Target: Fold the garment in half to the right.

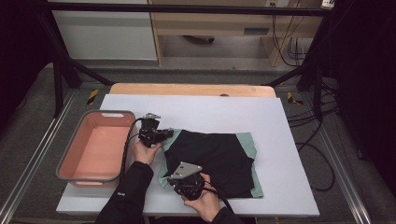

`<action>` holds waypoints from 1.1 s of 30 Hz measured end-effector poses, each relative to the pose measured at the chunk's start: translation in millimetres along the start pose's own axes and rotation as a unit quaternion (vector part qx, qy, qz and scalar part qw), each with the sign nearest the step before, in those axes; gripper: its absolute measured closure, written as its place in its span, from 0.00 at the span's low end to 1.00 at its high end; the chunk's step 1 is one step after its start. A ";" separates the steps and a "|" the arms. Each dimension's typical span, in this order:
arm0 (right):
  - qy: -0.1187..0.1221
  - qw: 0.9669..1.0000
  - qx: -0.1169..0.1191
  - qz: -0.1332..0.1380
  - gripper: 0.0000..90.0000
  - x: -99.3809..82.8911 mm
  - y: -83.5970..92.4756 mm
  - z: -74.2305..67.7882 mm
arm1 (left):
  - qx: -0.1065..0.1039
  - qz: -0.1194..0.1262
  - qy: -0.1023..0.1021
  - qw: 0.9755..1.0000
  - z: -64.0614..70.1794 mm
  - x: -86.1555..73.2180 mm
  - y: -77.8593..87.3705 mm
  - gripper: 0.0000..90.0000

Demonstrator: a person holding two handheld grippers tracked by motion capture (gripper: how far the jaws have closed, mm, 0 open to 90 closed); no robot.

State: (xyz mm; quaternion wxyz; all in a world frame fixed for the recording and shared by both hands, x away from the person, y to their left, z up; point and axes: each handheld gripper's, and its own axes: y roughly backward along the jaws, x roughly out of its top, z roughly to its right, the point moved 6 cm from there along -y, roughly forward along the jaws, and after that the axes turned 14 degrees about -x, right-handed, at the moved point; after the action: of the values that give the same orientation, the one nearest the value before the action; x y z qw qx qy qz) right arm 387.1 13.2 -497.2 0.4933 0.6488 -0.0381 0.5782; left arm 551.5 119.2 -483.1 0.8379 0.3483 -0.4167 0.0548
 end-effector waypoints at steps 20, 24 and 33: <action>-0.065 0.996 0.005 0.066 0.92 13.0 36.9 21.8 | -0.002 0.010 -0.030 1.000 34.8 37.6 13.0 0.90; -0.077 0.994 0.000 0.077 0.92 13.1 44.8 27.7 | -0.002 0.010 -0.036 0.999 42.5 44.8 10.3 0.90; -0.097 0.990 -0.014 0.097 0.92 9.7 55.4 36.8 | -0.005 0.021 -0.053 0.998 57.4 55.7 2.4 0.90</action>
State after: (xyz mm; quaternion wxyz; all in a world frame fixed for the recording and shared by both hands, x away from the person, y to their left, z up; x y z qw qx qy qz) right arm 382.2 -35.2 -450.8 0.4377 0.6881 -0.1566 0.5571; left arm 548.7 73.9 -417.2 0.8152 0.3376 -0.4677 0.0521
